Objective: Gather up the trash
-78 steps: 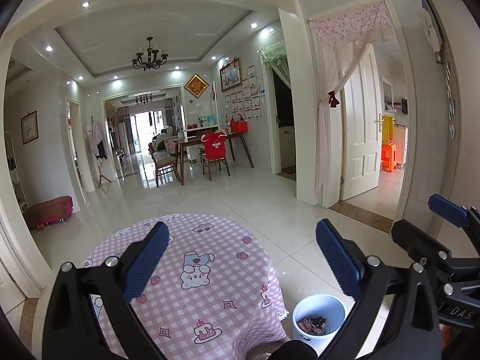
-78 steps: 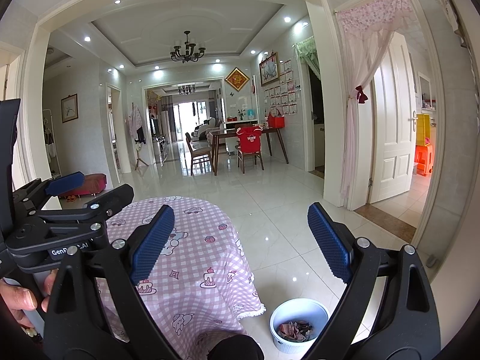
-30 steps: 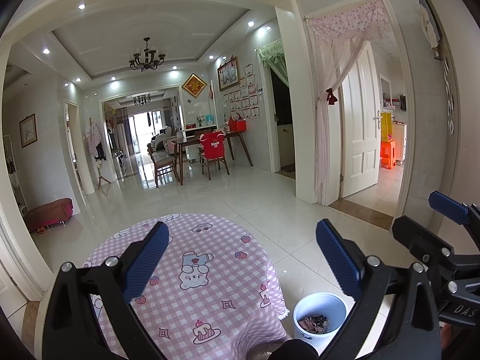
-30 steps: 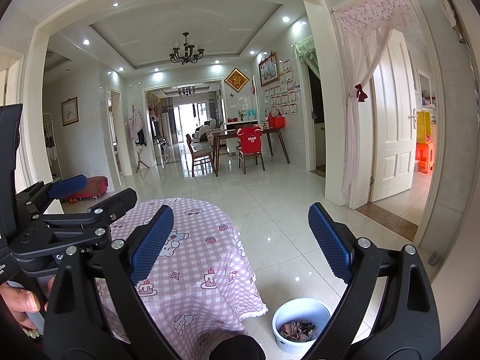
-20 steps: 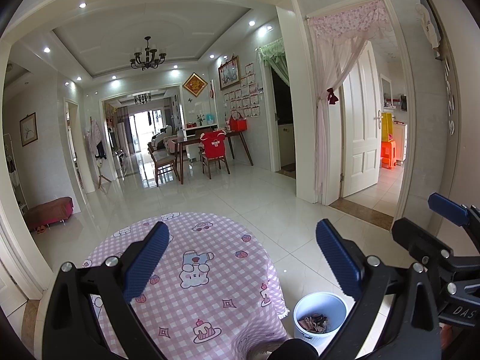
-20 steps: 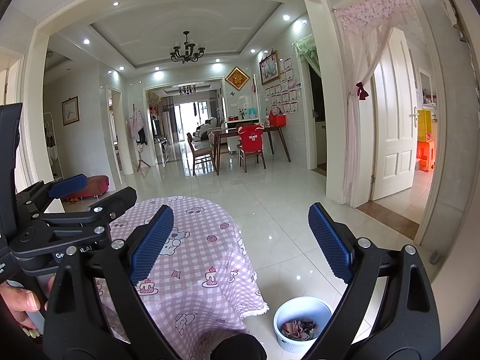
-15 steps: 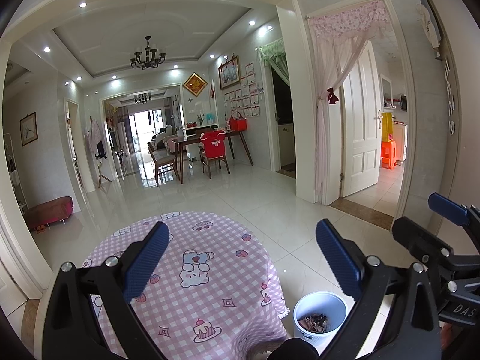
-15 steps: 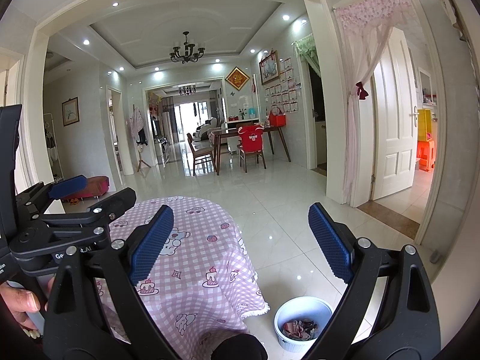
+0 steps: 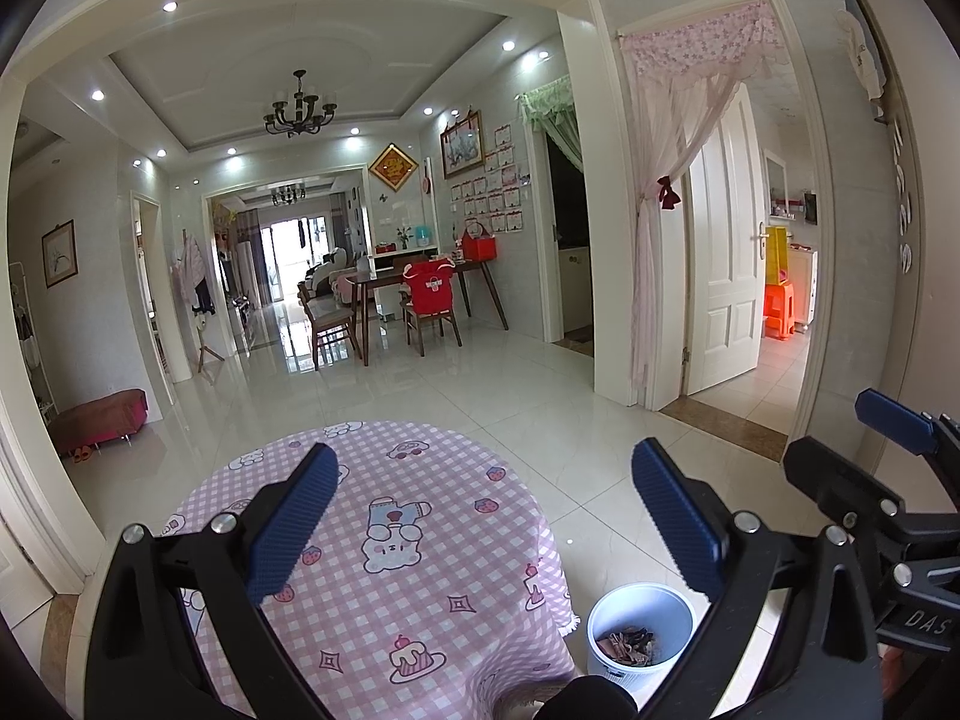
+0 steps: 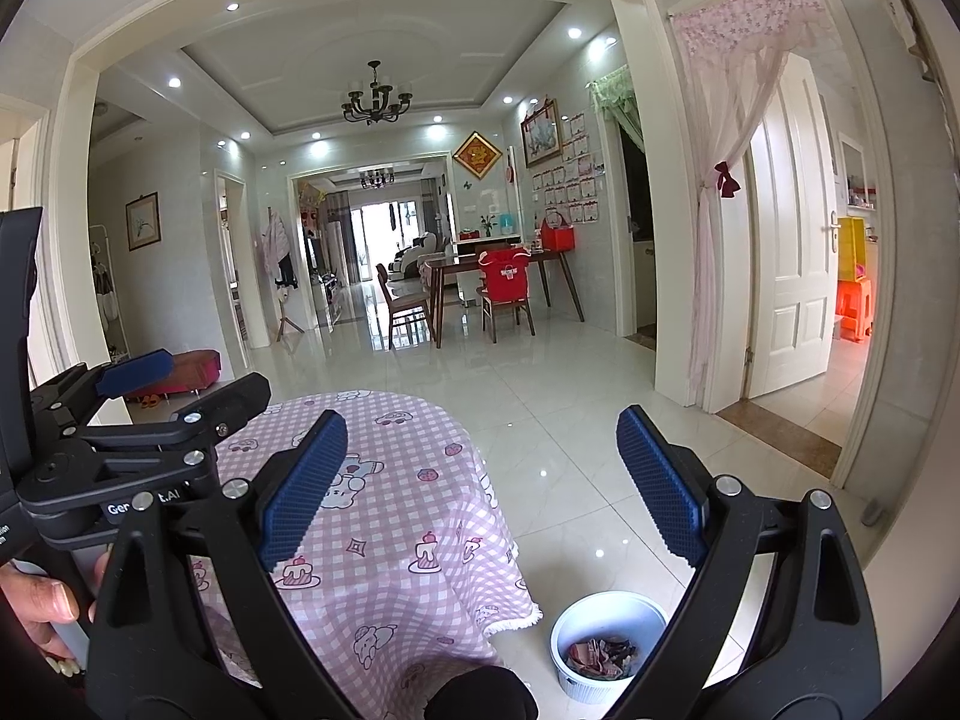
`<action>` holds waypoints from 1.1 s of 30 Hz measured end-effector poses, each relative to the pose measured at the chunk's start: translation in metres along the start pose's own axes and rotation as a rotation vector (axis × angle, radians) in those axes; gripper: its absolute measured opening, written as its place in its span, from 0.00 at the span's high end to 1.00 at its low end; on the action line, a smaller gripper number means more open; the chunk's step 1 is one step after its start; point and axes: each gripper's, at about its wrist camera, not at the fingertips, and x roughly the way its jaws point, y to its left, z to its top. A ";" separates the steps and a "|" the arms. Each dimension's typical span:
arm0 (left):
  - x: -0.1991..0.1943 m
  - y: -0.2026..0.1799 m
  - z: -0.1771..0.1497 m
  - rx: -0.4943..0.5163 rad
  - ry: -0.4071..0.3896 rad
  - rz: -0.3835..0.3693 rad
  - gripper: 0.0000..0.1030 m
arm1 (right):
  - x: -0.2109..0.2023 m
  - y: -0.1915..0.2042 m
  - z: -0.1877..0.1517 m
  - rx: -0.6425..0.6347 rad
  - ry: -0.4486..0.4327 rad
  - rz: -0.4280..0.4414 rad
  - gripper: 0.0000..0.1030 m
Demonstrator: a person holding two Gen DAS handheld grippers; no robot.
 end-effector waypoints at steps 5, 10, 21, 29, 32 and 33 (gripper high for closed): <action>0.001 0.001 -0.002 0.000 0.001 0.001 0.06 | 0.002 0.003 -0.002 0.000 0.002 0.001 0.13; 0.001 0.001 -0.001 -0.001 0.001 0.000 0.06 | 0.003 0.003 -0.002 0.000 0.003 0.003 0.13; 0.001 0.001 -0.002 -0.003 0.002 0.001 0.06 | 0.007 0.010 -0.005 -0.004 0.006 0.005 0.12; 0.003 0.002 -0.005 -0.006 0.006 0.000 0.06 | 0.010 0.013 -0.007 -0.007 0.012 0.004 0.12; 0.008 0.005 -0.010 -0.013 0.012 -0.002 0.06 | 0.017 0.015 -0.009 -0.011 0.021 0.004 0.12; 0.010 0.006 -0.011 -0.015 0.015 -0.003 0.06 | 0.019 0.017 -0.011 -0.012 0.023 0.005 0.12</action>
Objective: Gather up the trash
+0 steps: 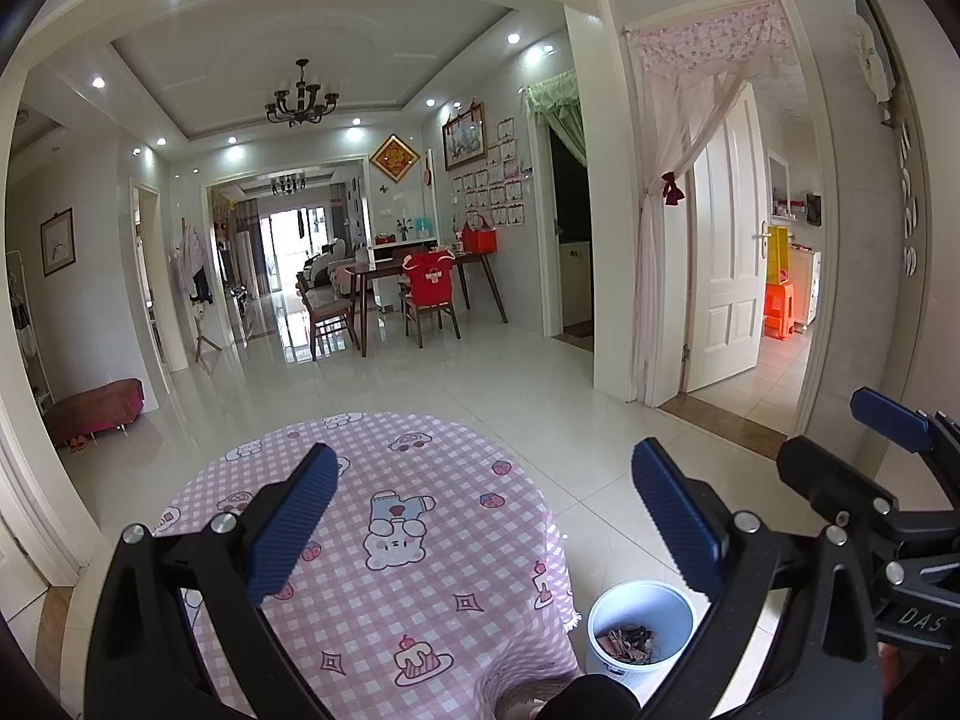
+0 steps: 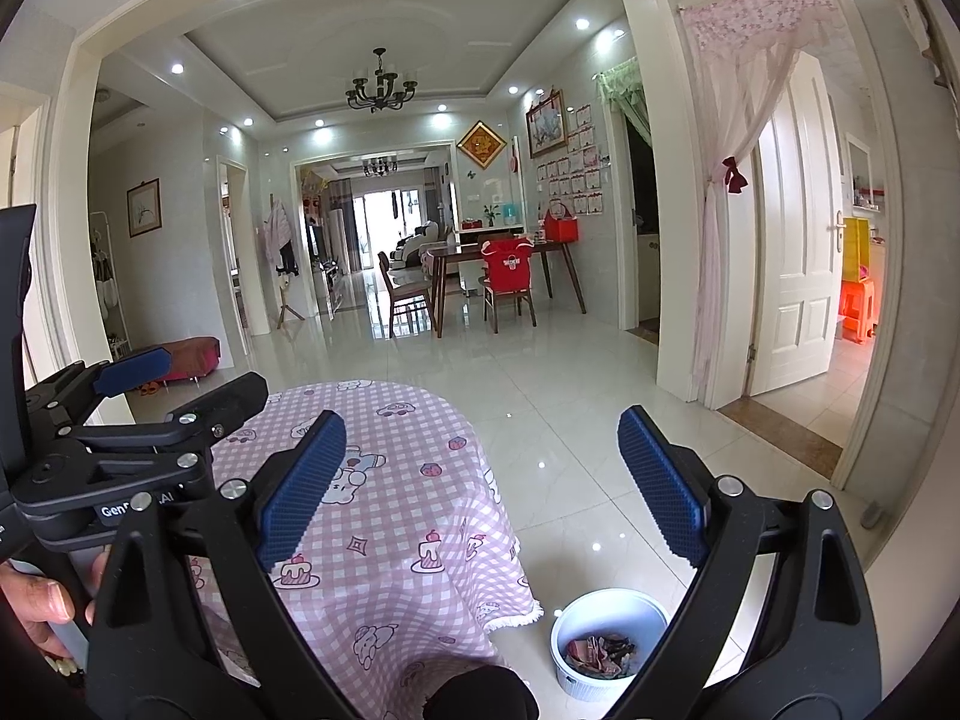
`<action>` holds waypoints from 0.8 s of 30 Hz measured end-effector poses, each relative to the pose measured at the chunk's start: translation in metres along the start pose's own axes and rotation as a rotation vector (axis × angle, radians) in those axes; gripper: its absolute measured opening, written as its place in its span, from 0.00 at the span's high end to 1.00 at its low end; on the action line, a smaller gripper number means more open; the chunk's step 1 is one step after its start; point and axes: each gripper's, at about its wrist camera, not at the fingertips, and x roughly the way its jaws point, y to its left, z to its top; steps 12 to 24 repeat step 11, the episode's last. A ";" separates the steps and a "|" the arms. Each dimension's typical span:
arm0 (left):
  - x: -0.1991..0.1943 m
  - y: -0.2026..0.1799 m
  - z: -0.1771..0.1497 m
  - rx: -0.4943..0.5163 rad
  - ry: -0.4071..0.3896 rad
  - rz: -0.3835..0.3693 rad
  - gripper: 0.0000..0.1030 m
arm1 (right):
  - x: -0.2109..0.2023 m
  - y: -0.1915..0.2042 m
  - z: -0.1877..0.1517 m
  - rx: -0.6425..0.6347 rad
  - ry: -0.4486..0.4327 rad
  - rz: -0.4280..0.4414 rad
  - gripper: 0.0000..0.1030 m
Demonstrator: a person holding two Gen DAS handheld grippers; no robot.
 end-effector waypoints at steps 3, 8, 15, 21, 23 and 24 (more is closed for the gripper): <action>0.008 0.003 -0.002 -0.006 0.011 -0.005 0.06 | 0.009 0.002 0.000 -0.005 0.014 0.002 0.12; 0.032 0.017 -0.009 -0.020 0.042 -0.013 0.06 | 0.036 0.007 -0.003 -0.013 0.061 0.007 0.12; 0.055 0.029 -0.021 -0.043 0.089 -0.012 0.06 | 0.060 0.014 -0.008 -0.025 0.107 0.012 0.12; 0.055 0.029 -0.021 -0.043 0.089 -0.012 0.06 | 0.060 0.014 -0.008 -0.025 0.107 0.012 0.12; 0.055 0.029 -0.021 -0.043 0.089 -0.012 0.06 | 0.060 0.014 -0.008 -0.025 0.107 0.012 0.12; 0.055 0.029 -0.021 -0.043 0.089 -0.012 0.06 | 0.060 0.014 -0.008 -0.025 0.107 0.012 0.12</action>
